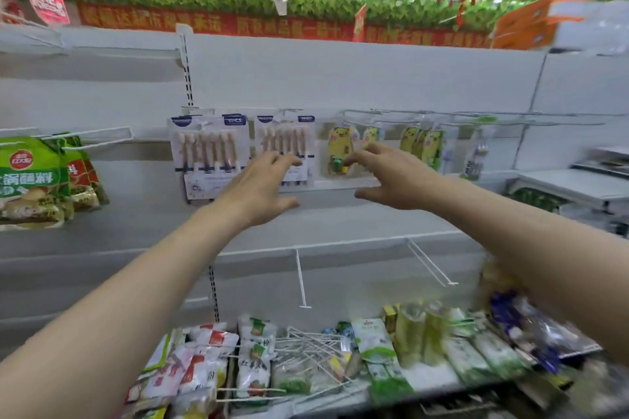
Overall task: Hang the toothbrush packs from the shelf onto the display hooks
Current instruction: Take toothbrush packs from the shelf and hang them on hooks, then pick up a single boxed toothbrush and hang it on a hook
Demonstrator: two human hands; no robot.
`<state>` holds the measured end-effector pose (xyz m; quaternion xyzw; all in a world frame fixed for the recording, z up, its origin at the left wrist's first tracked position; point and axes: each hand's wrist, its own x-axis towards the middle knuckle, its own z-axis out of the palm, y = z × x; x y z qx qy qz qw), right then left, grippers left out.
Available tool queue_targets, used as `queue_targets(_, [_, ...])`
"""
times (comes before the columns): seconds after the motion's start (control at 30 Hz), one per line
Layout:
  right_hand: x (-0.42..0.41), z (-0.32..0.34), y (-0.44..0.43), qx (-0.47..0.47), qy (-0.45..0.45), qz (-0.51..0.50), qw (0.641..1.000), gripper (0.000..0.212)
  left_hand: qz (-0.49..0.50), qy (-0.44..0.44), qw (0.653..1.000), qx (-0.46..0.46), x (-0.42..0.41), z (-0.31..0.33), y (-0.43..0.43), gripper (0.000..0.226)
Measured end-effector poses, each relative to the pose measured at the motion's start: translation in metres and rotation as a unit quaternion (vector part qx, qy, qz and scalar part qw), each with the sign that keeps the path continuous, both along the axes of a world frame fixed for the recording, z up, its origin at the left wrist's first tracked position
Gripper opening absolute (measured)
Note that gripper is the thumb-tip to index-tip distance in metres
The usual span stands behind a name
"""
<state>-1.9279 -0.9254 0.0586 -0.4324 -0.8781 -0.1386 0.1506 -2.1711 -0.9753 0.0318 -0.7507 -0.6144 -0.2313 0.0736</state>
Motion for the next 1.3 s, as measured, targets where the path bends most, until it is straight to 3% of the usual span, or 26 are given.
queue_targets(0.27, [0.16, 0.0, -0.036, 0.007, 0.024, -0.097, 0.995, 0.054, -0.143, 0.066, 0.987, 0.021, 0.164, 0.02, 0.017, 0.067])
queue_targets(0.67, [0.469, -0.018, -0.019, 0.001, 0.047, -0.239, 0.97, 0.052, -0.28, 0.037, 0.959, 0.006, 0.494, -0.004, 0.1, 0.061])
queue_targets(1.0, [0.672, -0.024, 0.037, -0.011, 0.065, -0.329, 0.942, 0.054, -0.325, 0.046, 0.945, 0.001, 0.718, -0.014, 0.19, 0.06])
queue_targets(1.3, [0.843, -0.032, 0.14, -0.019, 0.055, -0.38, 0.923, 0.055, -0.361, 0.053, 0.931, 0.014, 0.902, -0.022, 0.314, 0.058])
